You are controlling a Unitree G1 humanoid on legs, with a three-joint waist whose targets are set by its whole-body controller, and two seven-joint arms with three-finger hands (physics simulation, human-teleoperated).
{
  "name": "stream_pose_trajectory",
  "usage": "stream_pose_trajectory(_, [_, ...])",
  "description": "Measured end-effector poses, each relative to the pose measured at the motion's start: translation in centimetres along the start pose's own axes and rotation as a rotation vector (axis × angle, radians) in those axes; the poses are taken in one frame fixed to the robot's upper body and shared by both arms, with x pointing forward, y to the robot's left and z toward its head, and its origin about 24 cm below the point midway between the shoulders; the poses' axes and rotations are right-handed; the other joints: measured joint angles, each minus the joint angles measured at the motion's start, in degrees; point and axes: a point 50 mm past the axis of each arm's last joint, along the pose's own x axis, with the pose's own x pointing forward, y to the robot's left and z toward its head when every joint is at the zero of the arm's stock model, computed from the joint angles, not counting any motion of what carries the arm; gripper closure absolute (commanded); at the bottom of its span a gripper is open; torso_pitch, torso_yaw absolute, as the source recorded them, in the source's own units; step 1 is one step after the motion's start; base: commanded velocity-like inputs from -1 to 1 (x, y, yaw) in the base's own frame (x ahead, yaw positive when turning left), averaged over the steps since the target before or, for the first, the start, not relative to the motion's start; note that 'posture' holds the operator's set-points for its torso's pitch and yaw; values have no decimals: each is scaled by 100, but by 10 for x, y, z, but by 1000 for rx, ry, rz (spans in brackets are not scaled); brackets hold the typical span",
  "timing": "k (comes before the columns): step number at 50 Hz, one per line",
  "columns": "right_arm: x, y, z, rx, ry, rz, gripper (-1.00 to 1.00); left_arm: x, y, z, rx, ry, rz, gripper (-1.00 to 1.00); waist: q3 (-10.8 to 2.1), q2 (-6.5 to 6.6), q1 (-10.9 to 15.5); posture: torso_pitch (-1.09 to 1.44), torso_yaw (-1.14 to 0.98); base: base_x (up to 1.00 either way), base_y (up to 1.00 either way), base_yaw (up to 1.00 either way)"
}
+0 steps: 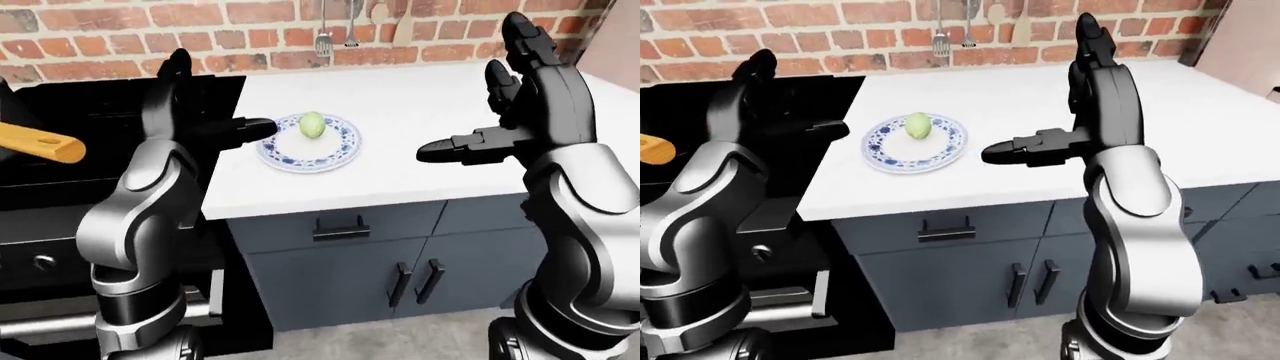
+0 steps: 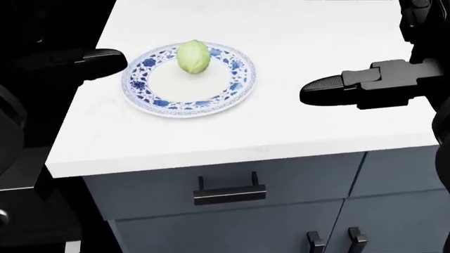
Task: Pick the brussel sprout from the plate and place it in the pan.
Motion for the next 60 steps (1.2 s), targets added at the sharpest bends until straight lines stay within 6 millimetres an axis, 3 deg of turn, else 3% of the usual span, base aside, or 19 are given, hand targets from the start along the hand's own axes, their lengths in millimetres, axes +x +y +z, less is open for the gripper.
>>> stream_pose_trajectory(1, [0,0,-1,0,2,0,-100,0,0,0,0,2,-1,-100,-5,36,-7,0,0,31,0,0])
stream_pose_trajectory(4, [0,3,-3,3,15,17,-100,0,4,-2,1,9,15,-100,-17,-55,33,0,0,31,0,0])
stream_pose_trajectory(7, [1,5,-4,3,22,34,-100,1,7,-3,3,19,33,-100,-90,-48,37,0,0,31,0,0])
stream_pose_trajectory(11, [1,4,0,2,2,26,-100,0,5,4,3,-11,26,-100,-107,-275,79,0,0,31,0,0])
stream_pose_trajectory(14, [1,5,1,0,-6,27,-100,0,5,6,2,-20,25,-100,-139,-566,125,0,0,31,0,0])
stream_pose_trajectory(15, [1,3,1,-3,-5,22,-100,0,3,5,-2,-19,20,-100,-158,-573,73,0,0,30,0,0])
stream_pose_trajectory(16, [1,2,-1,-2,3,14,-100,0,2,1,-2,-7,13,-100,-126,-513,42,0,0,31,0,0])
stream_pose_trajectory(20, [3,-2,-7,0,42,-10,-100,2,-2,-9,6,47,-12,-100,-128,-482,9,0,0,31,0,0])
stream_pose_trajectory(24, [1,-1,0,-6,5,-7,-100,1,0,2,2,1,-4,-100,-158,-248,1,0,0,12,0,0])
stream_pose_trajectory(27, [1,-1,1,-4,0,-5,-100,0,0,6,0,-25,-1,-100,-211,65,13,0,0,8,0,0])
stream_pose_trajectory(30, [3,7,-9,1,55,41,-100,2,7,-7,2,32,34,-100,-35,38,110,0,0,30,0,0])
stream_pose_trajectory(32, [3,8,-10,1,61,54,-100,2,9,-10,7,52,48,-100,-65,11,121,0,0,32,0,0])
stream_pose_trajectory(38, [0,1,6,-7,-29,11,-100,-1,3,9,3,-40,18,-100,-165,-343,119,0,0,15,0,0])
stream_pose_trajectory(40, [0,-1,8,-11,-36,-1,-100,-1,1,12,-2,-61,8,-100,-173,-520,147,0,0,0,0,0])
stream_pose_trajectory(44, [4,-2,-7,-10,51,-15,-100,3,-2,-9,2,37,-7,-100,-47,-293,92,0,0,0,0,0])
stream_pose_trajectory(48, [5,1,-11,-10,80,1,-100,3,-1,-12,5,64,-4,-100,-98,-175,15,0,0,-3,0,0])
stream_pose_trajectory(54, [3,3,-2,-10,23,14,-100,1,2,0,0,1,12,-100,-176,-251,7,0,0,0,0,0])
stream_pose_trajectory(60, [3,3,-3,-12,24,16,-100,1,3,-3,1,9,16,-100,-171,-273,15,0,0,0,0,0])
